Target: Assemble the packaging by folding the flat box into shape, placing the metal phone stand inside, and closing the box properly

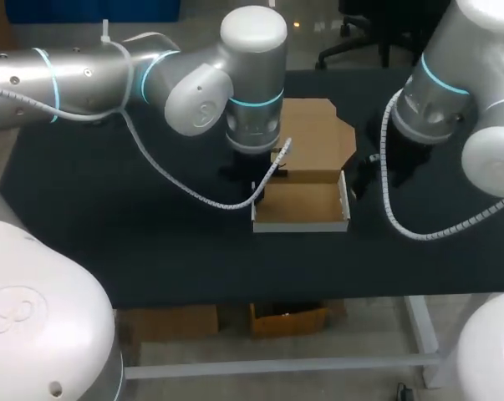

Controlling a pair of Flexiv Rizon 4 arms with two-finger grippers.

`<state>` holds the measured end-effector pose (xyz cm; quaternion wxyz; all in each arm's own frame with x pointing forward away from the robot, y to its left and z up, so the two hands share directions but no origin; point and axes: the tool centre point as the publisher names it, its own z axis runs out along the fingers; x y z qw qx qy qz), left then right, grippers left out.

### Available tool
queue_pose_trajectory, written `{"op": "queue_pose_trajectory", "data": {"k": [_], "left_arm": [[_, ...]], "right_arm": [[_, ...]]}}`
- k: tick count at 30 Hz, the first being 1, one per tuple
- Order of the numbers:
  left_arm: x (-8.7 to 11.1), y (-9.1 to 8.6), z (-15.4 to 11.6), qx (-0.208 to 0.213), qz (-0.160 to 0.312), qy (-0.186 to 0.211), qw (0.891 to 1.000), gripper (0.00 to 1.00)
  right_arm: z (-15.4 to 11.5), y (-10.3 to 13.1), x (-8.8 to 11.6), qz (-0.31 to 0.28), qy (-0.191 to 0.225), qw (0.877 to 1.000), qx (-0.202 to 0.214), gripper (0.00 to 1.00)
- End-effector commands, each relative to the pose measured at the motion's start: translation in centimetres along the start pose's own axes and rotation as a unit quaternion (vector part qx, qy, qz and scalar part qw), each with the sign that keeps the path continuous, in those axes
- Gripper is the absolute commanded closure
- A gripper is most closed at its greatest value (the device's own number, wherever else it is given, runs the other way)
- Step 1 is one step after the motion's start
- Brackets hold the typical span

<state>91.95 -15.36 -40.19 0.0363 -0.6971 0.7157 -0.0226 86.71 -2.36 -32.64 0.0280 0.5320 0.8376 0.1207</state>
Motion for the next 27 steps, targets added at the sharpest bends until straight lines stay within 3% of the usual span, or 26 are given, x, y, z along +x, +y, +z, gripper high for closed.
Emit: {"op": "queue_pose_trajectory", "data": {"k": [1,6,23,27], "left_arm": [[0.1,0.2,0.0,0.002,-0.001,-0.005,1.0,1.0],[0.0,0.3,-0.1,0.003,-0.002,-0.006,1.0,1.0],[-0.4,0.0,0.0,0.001,-0.006,-0.007,1.0,1.0],[-0.4,-0.1,0.0,0.001,-0.006,-0.007,1.0,1.0]], "right_arm": [[-1.7,-2.2,-0.7,-0.036,0.048,0.991,-0.117,0.0],[-3.1,-2.8,-2.6,-0.035,0.131,0.982,-0.13,0.0],[-3.1,-2.8,-2.6,-0.035,0.131,0.982,-0.13,0.0],[-4.5,-3.4,-2.8,-0.054,0.101,0.987,-0.113,0.0]]}}
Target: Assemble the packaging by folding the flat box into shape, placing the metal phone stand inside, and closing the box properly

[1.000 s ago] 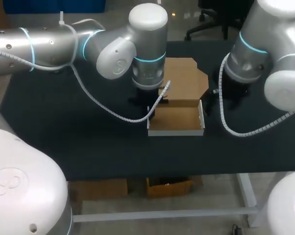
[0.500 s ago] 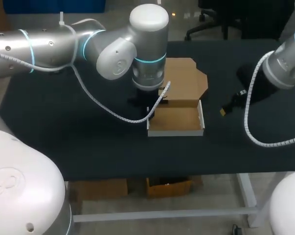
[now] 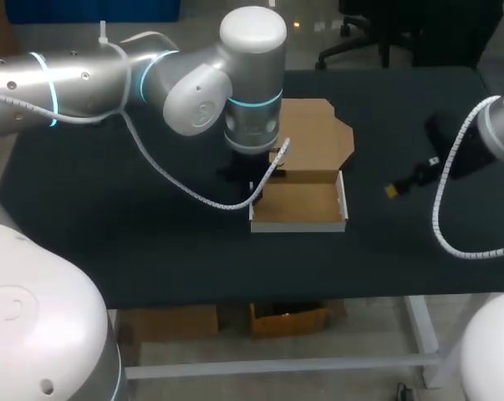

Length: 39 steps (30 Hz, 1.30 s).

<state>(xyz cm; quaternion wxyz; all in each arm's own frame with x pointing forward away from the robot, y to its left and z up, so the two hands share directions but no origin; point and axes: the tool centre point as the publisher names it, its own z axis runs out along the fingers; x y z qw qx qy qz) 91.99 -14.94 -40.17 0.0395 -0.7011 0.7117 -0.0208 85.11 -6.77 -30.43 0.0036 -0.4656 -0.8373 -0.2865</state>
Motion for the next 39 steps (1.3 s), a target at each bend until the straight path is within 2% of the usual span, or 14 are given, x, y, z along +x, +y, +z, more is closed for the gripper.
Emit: {"op": "queue_pose_trajectory", "data": {"k": [1,4,5,7,13,24,39], "left_arm": [[0.0,-0.1,0.0,0.0,0.0,-0.004,1.0,1.0],[0.0,-0.2,0.0,0.0,0.0,-0.003,1.0,1.0],[0.0,-0.2,0.0,0.0,0.0,-0.003,1.0,1.0],[-0.1,-0.3,0.0,0.0,-0.001,-0.002,1.0,1.0],[-0.1,-0.4,0.0,0.001,-0.001,-0.001,1.0,1.0],[-0.2,-0.6,-0.2,0.003,-0.003,-0.009,1.0,1.0],[-1.1,-0.6,-0.3,0.016,-0.012,-0.061,0.998,1.0]], "right_arm": [[-1.7,-0.5,0.7,-0.014,-0.03,0.999,0.012,0.0],[-3.4,-1.4,0.8,-0.045,-0.015,0.999,0.002,0.0],[-4.1,-1.8,0.9,-0.059,0.006,0.998,-0.009,0.0],[-5.1,-2.4,1.0,-0.076,0.016,0.997,-0.015,0.0],[-7.5,-4.1,1.3,-0.142,0.06,0.987,-0.035,0.0],[-8.9,-5.4,1.5,-0.173,0.074,0.982,-0.021,0.0],[-9.2,-6.0,1.3,-0.181,0.081,0.98,-0.011,0.0]]}}
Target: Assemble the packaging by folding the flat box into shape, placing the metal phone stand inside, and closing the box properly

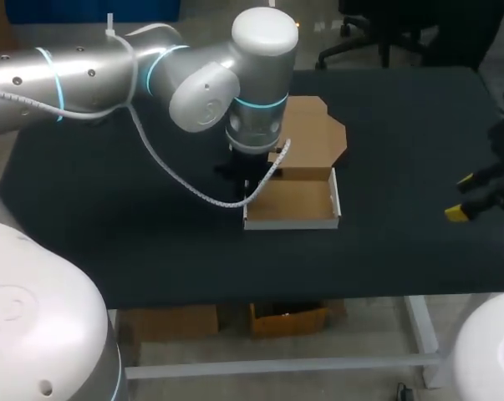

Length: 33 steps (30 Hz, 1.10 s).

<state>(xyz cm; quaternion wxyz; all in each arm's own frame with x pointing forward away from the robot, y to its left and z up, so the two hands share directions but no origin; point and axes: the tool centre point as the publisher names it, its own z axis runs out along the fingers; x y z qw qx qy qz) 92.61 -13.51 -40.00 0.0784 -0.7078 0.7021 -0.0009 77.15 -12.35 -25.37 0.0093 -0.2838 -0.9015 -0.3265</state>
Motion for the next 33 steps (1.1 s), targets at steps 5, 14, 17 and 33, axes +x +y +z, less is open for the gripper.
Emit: {"op": "queue_pose_trajectory", "data": {"k": [5,14,17,33], "left_arm": [[0.0,-0.1,-0.3,0.007,0.005,-0.039,0.999,1.0],[-0.5,-0.1,0.1,-0.012,0.02,-0.062,0.998,1.0],[-0.5,0.0,0.2,-0.015,0.025,-0.065,0.997,1.0],[-1.2,0.7,-0.4,-0.001,0.009,0.035,0.999,1.0]], "right_arm": [[-0.2,-0.2,-0.1,0.001,0.006,1.0,0.001,0.0],[-0.2,-0.2,-0.1,0.005,0.005,1.0,0.005,0.0],[-0.1,-0.2,-0.1,0.005,0.005,1.0,0.006,0.0],[0.0,0.0,-0.1,0.009,0.006,1.0,0.01,0.0]]}}
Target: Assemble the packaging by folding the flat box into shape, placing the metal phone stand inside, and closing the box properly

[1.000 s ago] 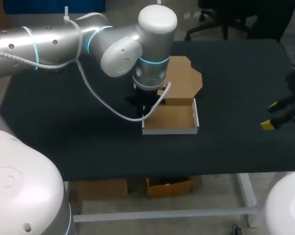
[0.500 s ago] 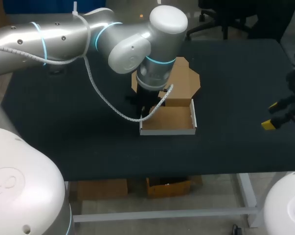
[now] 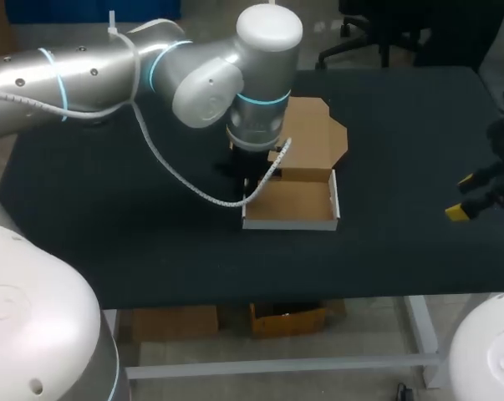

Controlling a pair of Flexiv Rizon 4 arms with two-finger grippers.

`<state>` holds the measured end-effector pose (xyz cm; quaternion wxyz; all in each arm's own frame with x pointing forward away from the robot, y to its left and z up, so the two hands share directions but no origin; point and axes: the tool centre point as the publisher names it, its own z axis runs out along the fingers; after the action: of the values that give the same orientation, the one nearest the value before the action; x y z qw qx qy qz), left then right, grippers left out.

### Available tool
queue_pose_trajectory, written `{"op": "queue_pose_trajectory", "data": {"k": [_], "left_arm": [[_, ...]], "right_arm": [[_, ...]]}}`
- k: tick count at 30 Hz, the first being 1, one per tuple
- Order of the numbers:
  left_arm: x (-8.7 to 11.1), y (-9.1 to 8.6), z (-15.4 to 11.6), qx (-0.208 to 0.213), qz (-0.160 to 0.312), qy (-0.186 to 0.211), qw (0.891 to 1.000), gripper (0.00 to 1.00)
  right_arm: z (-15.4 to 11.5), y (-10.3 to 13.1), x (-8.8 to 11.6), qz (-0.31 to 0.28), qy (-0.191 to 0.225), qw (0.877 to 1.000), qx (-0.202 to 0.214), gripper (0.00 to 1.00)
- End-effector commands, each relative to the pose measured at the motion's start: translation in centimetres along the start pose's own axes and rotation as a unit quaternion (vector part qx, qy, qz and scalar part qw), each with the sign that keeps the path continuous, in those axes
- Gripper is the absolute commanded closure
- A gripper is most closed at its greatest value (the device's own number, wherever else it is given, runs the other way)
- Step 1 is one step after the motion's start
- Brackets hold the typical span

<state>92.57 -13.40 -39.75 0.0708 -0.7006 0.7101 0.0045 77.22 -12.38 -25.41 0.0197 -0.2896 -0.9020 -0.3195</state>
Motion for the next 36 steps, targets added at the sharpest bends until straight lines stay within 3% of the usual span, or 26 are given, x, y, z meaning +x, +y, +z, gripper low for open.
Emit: {"op": "queue_pose_trajectory", "data": {"k": [1,4,8,12,16,17,19,30,36], "left_arm": [[-1.1,0.7,-0.1,0.009,-0.003,0.034,0.999,1.0],[-1.0,0.9,-0.1,0.015,-0.006,0.04,0.999,1.0],[-0.8,1.1,-0.3,0.019,-0.001,0.055,0.998,0.71],[-0.5,1.1,-0.4,0.021,0.004,0.071,0.997,0.53],[-0.5,1.4,-0.8,0.027,0.01,0.1,0.995,0.11],[-0.5,1.4,-1.0,0.026,0.015,0.112,0.993,0.05],[-0.7,1.7,-1.5,0.034,0.019,0.124,0.992,0.0],[-1.8,3.4,-5.3,0.065,0.054,0.182,0.98,0.0],[-3.3,4.9,-8.0,0.071,0.072,0.218,0.971,0.0]], "right_arm": [[0.0,0.0,0.0,0.001,0.001,1.0,0.001,0.0],[0.1,0.1,-0.1,0.005,-0.001,1.0,0.002,0.0],[0.2,0.1,-0.3,0.009,-0.001,1.0,0.004,0.0],[0.2,0.1,-0.2,0.01,-0.002,1.0,0.005,0.0],[0.2,0.1,-0.2,0.011,-0.004,1.0,0.006,0.0],[0.2,0.1,-0.2,0.011,-0.004,1.0,0.006,0.0],[0.1,0.1,-0.1,0.011,-0.005,1.0,0.006,0.0],[-0.1,0.0,-0.3,0.029,-0.008,1.0,0.001,0.0],[-0.3,-0.1,-0.4,0.054,-0.008,0.999,-0.002,0.0]]}}
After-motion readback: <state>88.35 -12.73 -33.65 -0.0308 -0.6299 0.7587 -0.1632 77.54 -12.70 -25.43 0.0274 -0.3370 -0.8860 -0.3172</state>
